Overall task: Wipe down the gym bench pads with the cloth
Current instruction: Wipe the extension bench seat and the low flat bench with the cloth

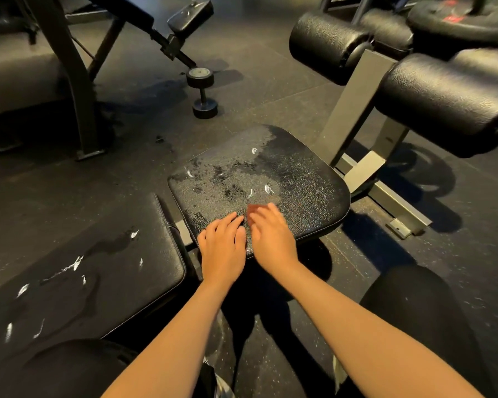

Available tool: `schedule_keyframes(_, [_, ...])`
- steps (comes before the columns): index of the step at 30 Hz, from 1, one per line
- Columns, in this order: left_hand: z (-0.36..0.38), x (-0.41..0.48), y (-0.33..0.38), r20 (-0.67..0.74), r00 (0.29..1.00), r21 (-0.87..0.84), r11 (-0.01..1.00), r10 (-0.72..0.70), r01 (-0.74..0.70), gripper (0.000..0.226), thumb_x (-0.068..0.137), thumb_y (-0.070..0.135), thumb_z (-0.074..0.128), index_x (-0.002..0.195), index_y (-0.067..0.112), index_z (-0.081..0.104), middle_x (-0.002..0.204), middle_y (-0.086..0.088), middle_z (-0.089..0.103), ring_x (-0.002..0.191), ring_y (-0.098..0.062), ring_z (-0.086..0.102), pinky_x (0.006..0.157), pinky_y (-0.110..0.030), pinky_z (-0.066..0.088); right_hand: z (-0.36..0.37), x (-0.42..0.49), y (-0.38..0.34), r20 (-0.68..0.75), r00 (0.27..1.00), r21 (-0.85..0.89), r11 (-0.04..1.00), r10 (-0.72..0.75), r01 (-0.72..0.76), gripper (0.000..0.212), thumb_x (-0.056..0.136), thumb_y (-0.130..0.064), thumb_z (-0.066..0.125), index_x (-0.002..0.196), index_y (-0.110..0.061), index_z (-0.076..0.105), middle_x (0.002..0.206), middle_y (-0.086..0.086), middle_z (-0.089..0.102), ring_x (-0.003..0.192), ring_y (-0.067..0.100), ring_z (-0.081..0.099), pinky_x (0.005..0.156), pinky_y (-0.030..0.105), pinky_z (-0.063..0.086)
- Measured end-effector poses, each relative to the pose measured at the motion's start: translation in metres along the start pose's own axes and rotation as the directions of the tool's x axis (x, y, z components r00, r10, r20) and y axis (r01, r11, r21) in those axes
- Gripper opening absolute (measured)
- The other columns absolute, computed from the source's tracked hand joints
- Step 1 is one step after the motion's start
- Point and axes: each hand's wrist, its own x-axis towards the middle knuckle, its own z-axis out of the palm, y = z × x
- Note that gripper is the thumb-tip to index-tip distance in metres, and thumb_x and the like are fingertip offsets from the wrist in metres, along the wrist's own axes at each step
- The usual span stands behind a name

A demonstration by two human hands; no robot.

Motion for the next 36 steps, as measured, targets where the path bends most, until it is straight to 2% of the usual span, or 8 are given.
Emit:
schedule_keyframes(4, [-0.005,-0.002,0.0,-0.001,1.0,-0.073,0.997,-0.002,0.002,0.051,0.101,0.043,0.027,0.14,0.03,0.058,0.149,0.014,0.05,0.138,-0.012,0.037,0.115,-0.037,0.017,-0.004,-0.001,0.012,0.067,0.98,-0.061,0.98,-0.187,0.191,0.042,0.101,-0.028,0.037,0.127,-0.012,0.066,0.138,0.005,0.059,0.141,0.032,0.041,0.117,0.049,0.033])
schedule_keyframes(10, [-0.003,-0.003,-0.001,0.006,1.0,-0.043,0.999,0.024,-0.024,0.047,0.104,0.042,0.03,0.14,0.03,0.058,0.15,0.017,0.048,0.138,-0.009,0.035,0.116,-0.039,0.018,-0.023,0.021,0.028,-0.079,0.989,-0.057,0.99,0.123,-0.128,0.036,0.105,-0.022,0.042,0.132,-0.01,0.062,0.146,0.005,0.051,0.147,0.03,0.027,0.122,0.044,0.022])
schedule_keyframes(15, [-0.003,0.0,0.002,-0.021,1.0,-0.082,0.996,-0.023,0.021,0.046,0.103,0.04,0.03,0.138,0.031,0.059,0.146,0.015,0.053,0.137,-0.012,0.043,0.116,-0.04,0.024,0.003,-0.002,0.004,0.031,0.988,0.007,0.989,-0.149,0.149,0.034,0.103,-0.021,0.048,0.13,-0.009,0.064,0.143,0.008,0.055,0.146,0.031,0.032,0.121,0.043,0.028])
schedule_keyframes(18, [-0.002,0.0,0.008,-0.017,0.998,-0.076,0.995,-0.067,0.065,0.04,0.106,0.036,0.035,0.139,0.033,0.058,0.147,0.019,0.05,0.137,-0.009,0.039,0.117,-0.039,0.019,-0.011,0.006,0.019,0.056,0.982,-0.041,0.982,-0.182,0.184,0.031,0.101,-0.018,0.052,0.127,-0.01,0.067,0.14,0.008,0.058,0.141,0.032,0.039,0.118,0.046,0.028])
schedule_keyframes(23, [-0.001,0.002,0.011,-0.014,0.997,-0.05,0.996,-0.08,0.079,0.038,0.106,0.038,0.038,0.136,0.035,0.06,0.148,0.022,0.049,0.133,-0.009,0.038,0.114,-0.035,0.016,-0.023,0.023,0.028,-0.1,0.987,-0.012,0.991,0.128,-0.13,0.037,0.106,-0.021,0.042,0.136,-0.01,0.06,0.149,0.006,0.048,0.148,0.027,0.026,0.122,0.033,0.012])
schedule_keyframes(29, [-0.007,0.035,0.022,0.011,0.997,-0.085,0.994,-0.072,0.073,0.033,0.104,0.031,0.037,0.124,0.033,0.065,0.128,0.014,0.063,0.118,-0.017,0.046,0.096,-0.037,0.025,-0.002,0.016,0.008,0.029,0.997,0.074,0.995,-0.067,0.064,0.042,0.102,-0.032,0.037,0.126,-0.016,0.068,0.139,-0.001,0.059,0.145,0.023,0.035,0.118,0.036,0.032])
schedule_keyframes(32, [0.0,0.051,0.03,0.02,0.998,-0.1,0.993,-0.057,0.059,0.036,0.105,0.034,0.034,0.125,0.034,0.064,0.129,0.015,0.062,0.118,-0.015,0.043,0.097,-0.037,0.025,-0.018,0.042,0.027,-0.056,0.998,0.024,0.999,0.03,-0.029,0.029,0.102,-0.016,0.05,0.123,-0.012,0.069,0.135,0.0,0.061,0.141,0.021,0.041,0.118,0.036,0.033])
schedule_keyframes(36, [0.007,0.049,0.034,0.014,0.996,-0.157,0.984,-0.085,0.086,0.04,0.107,0.037,0.03,0.134,0.03,0.06,0.136,0.015,0.058,0.123,-0.01,0.04,0.108,-0.039,0.025,-0.021,0.076,0.039,-0.104,0.98,0.016,0.985,0.173,-0.172,0.034,0.104,-0.017,0.046,0.134,-0.009,0.061,0.144,0.004,0.053,0.146,0.024,0.031,0.121,0.037,0.026])
